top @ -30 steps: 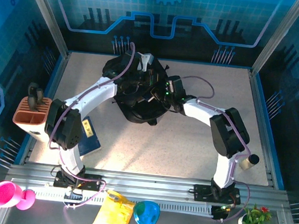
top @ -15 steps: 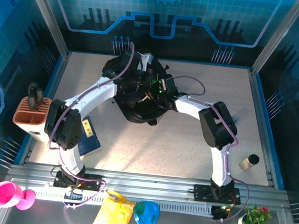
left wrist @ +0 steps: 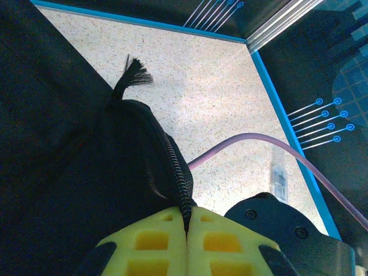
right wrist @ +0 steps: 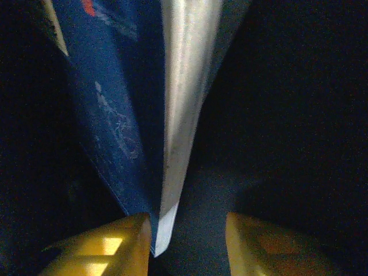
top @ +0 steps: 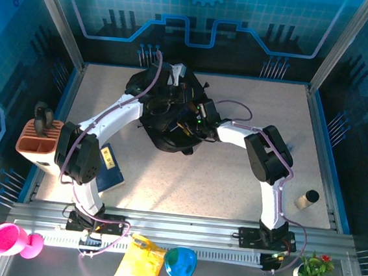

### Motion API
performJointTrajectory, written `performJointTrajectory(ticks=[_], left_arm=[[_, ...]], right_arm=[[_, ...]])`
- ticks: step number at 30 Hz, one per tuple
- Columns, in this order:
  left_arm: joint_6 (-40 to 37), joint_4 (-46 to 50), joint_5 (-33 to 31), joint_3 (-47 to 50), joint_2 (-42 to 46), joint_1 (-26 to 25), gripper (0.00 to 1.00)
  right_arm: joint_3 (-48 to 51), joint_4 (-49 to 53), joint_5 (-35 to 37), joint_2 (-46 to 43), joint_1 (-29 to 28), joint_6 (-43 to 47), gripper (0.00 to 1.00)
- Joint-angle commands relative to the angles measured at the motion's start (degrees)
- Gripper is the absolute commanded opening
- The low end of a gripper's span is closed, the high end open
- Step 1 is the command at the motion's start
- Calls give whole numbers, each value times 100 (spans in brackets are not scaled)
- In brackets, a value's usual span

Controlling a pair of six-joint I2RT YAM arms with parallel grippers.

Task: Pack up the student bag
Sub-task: Place the book in the student bag, then close the student bag at the top-center of the table.

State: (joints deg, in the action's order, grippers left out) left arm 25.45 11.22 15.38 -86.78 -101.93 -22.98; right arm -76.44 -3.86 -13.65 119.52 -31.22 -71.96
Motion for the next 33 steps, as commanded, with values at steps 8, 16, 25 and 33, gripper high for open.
performJointTrajectory(ticks=[8, 16, 25, 33], left_arm=[[109, -394, 349, 56, 285, 37, 0], [179, -394, 370, 30, 247, 37, 0], [502, -441, 165, 186, 141, 170, 0], [644, -430, 370, 428, -72, 171, 14]], right_arm=[[-365, 258, 65, 260, 9, -117, 24], [-945, -85, -299, 721, 54, 89, 9], [658, -1356, -92, -754, 270, 501, 23], [2052, -1205, 917, -2523, 572, 1417, 42]])
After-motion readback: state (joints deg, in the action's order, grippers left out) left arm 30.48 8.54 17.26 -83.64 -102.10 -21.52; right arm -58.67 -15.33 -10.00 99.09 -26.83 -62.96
